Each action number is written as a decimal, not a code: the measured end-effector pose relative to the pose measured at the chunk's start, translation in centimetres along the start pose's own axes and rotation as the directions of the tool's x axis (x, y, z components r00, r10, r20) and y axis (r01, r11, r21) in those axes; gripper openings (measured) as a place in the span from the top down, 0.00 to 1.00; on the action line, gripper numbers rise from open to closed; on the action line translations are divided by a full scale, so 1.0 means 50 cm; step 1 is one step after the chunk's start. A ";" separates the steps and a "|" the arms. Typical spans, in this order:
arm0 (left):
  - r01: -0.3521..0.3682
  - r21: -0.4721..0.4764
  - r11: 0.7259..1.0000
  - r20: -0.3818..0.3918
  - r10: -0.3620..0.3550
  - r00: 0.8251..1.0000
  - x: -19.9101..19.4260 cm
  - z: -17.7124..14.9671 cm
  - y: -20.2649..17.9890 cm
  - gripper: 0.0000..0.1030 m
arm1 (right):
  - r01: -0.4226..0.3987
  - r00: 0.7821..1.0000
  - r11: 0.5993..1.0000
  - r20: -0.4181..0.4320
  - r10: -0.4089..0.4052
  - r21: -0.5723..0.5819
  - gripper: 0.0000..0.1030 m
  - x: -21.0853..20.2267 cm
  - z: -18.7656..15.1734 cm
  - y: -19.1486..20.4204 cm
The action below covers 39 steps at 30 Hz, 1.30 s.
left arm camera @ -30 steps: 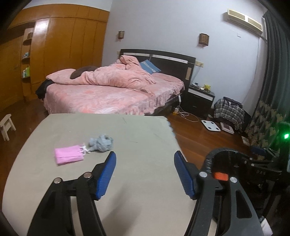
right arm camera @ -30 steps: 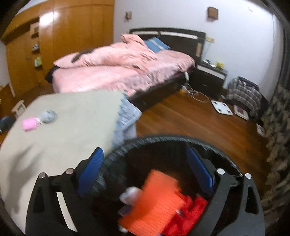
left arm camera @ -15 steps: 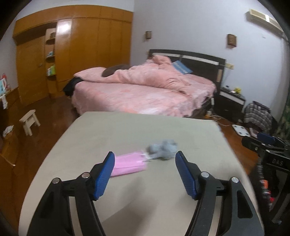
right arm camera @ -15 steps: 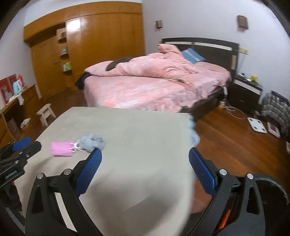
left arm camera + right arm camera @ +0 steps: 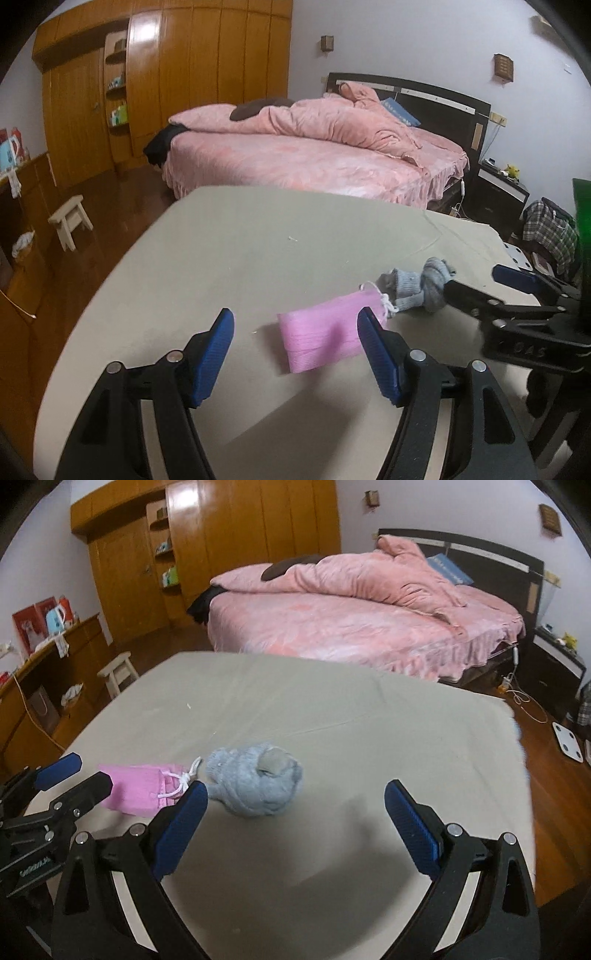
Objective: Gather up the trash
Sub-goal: 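Move both grippers to the pink mask packet and grey cloth, then grasp the pink mask packet with the left gripper while the right gripper grasps the grey cloth, then carry the pink packet and grey cloth over the bin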
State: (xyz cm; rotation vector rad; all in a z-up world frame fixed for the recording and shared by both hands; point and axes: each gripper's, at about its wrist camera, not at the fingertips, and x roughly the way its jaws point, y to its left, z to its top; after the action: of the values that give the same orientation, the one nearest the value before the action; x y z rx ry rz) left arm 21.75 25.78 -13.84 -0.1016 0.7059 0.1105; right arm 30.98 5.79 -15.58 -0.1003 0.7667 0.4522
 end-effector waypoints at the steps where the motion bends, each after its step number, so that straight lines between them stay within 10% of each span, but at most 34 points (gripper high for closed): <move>1: 0.001 -0.002 1.000 -0.008 -0.001 1.000 0.005 0.003 0.003 0.34 | -0.006 1.000 1.000 -0.009 0.006 -0.006 0.10 0.008 0.002 0.005; 10: 0.038 -0.027 0.999 -0.141 -0.042 0.989 0.064 0.002 0.011 0.34 | -0.097 0.991 0.995 -0.093 0.093 -0.035 0.55 0.039 0.004 0.027; 16: 0.072 -0.007 0.997 -0.171 -0.072 0.983 0.075 0.000 0.000 0.38 | -0.083 0.995 0.996 -0.048 0.082 -0.018 0.57 0.003 -0.001 0.021; 20: 0.110 0.031 0.993 -0.171 -0.103 0.980 0.072 -0.002 -0.023 0.75 | -0.073 0.997 0.997 -0.024 0.073 -0.014 0.57 -0.035 -0.003 0.003; 24: 0.126 0.044 0.991 -0.160 -0.118 0.980 0.065 -0.001 -0.038 0.90 | -0.072 0.997 0.997 0.003 0.072 -0.006 0.57 -0.075 -0.005 -0.016; 39: 0.196 0.058 0.979 -0.005 -0.196 0.981 -0.118 0.020 -0.145 0.92 | -0.026 0.990 0.999 0.139 0.021 0.034 0.57 -0.297 -0.034 -0.102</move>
State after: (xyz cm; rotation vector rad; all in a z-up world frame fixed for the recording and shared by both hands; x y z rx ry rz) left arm 18.91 18.35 -8.84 -0.1152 0.6939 -0.0987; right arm 22.74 -4.55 -6.98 -0.0256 0.6396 0.4627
